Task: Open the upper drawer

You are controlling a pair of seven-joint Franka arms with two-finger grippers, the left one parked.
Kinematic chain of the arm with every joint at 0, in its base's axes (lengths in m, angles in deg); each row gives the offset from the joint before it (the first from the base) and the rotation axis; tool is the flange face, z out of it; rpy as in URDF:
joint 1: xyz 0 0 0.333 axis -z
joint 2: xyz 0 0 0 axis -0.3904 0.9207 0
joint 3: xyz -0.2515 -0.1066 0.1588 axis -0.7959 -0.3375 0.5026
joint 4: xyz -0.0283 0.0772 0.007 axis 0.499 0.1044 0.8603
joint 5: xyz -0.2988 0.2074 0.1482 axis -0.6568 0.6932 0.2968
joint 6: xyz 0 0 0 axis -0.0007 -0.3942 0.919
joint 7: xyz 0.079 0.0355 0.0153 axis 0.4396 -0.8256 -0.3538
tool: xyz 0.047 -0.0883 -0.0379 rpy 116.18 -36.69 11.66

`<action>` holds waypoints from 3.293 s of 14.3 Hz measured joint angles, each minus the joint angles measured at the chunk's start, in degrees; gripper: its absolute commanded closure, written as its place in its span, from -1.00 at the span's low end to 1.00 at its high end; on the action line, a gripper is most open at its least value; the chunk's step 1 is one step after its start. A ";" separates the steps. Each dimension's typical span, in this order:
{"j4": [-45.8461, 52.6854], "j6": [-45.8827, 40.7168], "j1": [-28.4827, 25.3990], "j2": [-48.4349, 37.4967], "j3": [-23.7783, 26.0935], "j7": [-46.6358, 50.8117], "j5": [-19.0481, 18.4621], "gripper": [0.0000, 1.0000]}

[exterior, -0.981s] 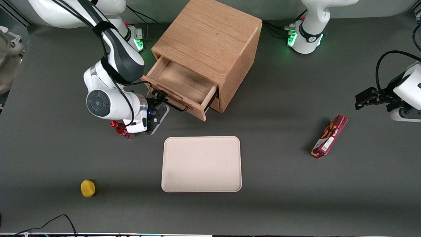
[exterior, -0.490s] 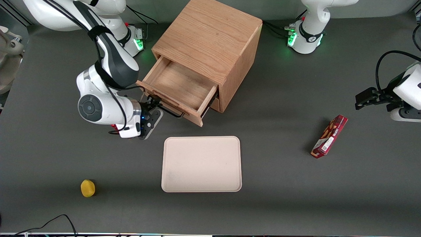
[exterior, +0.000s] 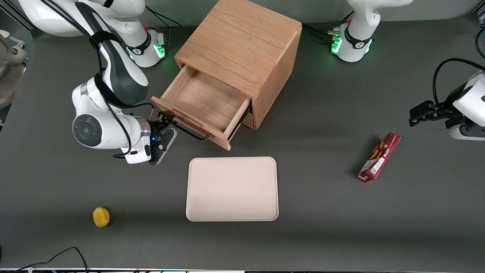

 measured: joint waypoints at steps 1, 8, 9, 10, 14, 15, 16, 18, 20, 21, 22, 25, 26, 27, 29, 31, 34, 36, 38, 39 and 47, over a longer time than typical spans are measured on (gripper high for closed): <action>0.18 -0.04 0.00 0.03 -0.27 -0.22 -0.15 -1.00; 4.22 -3.07 0.01 1.50 -1.02 -1.96 -2.34 -1.00; 5.54 -4.30 0.01 1.84 -1.19 -1.98 -2.37 -1.00; 6.98 -5.68 0.02 2.02 -1.27 -1.98 -2.38 -1.00; 13.95 -9.95 -0.07 0.18 -0.95 1.46 -2.42 -1.00; 15.02 -10.31 -0.09 -1.42 -0.71 4.50 -2.43 -1.00; 15.78 -10.78 -0.15 -3.51 -0.51 7.76 -2.51 -1.00; 16.39 -11.19 -0.23 -8.43 -0.53 14.00 -2.87 -1.00; 16.66 -12.35 -0.05 -12.98 -1.02 24.35 -2.97 -1.00; 16.83 -13.04 0.02 -14.78 -1.39 31.67 -2.97 -1.00; 17.04 -13.30 0.10 -16.14 -1.62 39.75 -2.98 -1.00; 17.00 -13.80 0.11 -17.89 -2.13 50.93 -3.18 -1.00; 16.89 -14.83 0.08 -18.14 -3.49 52.62 -3.16 -1.00; 16.86 -16.39 0.08 -18.30 -5.88 54.51 -2.47 -1.00; 16.84 -19.45 0.33 -18.60 -11.42 59.98 0.45 -1.00; 15.75 -21.39 0.66 -19.20 -13.64 66.67 0.97 -1.00; 13.06 -21.54 0.32 -20.36 -13.42 72.66 0.84 -1.00; 11.08 -21.53 0.35 -21.23 -14.40 73.75 0.22 -1.00; 8.73 -21.34 0.39 -21.49 -15.61 70.47 -2.70 -1.00; 7.96 -21.05 0.33 -21.49 -15.27 67.40 -4.64 -1.00; 2.28 -17.63 0.68 -24.25 -17.00 43.27 -6.04 -1.00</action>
